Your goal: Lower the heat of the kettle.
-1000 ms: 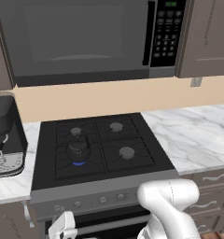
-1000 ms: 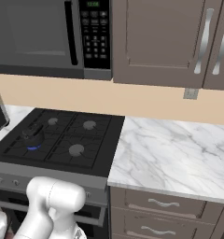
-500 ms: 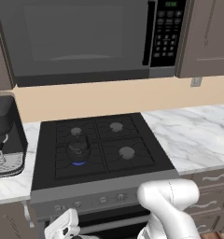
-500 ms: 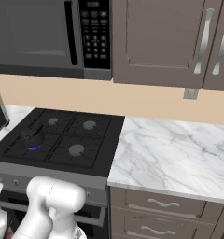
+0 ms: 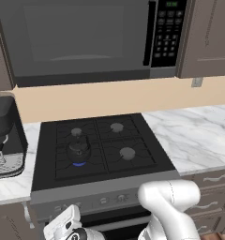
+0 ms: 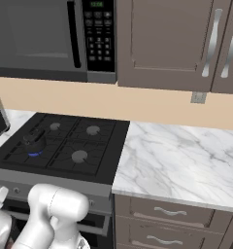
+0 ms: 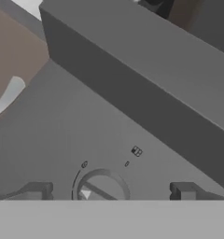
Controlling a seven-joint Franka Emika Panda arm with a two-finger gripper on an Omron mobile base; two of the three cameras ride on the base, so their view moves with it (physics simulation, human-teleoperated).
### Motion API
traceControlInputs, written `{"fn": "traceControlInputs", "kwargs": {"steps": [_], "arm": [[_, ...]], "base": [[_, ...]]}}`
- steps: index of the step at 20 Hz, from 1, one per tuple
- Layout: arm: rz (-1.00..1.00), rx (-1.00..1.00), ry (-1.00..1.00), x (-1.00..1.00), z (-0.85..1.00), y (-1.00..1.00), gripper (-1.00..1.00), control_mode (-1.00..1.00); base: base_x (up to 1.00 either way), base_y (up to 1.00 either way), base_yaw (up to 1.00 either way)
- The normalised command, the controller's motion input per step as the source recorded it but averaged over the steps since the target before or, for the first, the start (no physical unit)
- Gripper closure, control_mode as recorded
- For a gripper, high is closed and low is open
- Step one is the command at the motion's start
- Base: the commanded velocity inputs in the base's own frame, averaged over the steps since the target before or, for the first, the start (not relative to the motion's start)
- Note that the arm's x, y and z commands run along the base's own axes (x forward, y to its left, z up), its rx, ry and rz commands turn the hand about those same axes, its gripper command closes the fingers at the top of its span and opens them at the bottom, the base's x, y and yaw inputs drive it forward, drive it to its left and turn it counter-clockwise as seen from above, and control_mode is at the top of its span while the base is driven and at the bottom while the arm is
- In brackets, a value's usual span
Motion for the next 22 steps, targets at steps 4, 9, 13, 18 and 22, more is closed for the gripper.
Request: {"fn": "traceControlInputs", "kwargs": {"steps": [4, 9, 13, 18, 22], "arm": [[0.03, 0.06, 0.00, 0.08, -0.09, 0.00, -1.00, -1.00], [0.01, 0.03, 0.00, 0.11, -0.09, 0.00, -1.00, -1.00], [0.00, 0.01, 0.00, 0.15, -0.10, 0.00, -1.00, -1.00], [0.01, 0.01, 0.00, 0.17, -0.13, 0.00, -1.00, -1.00], [0.00, 0.00, 0.02, 0.19, -0.18, 0.00, 1.00, -1.00]], "base": [[0.00, 0.00, 0.00], [0.00, 0.00, 0.00], [0.00, 0.00, 0.00], [0.00, 0.00, 0.00], [0.00, 0.00, 0.00]]}}
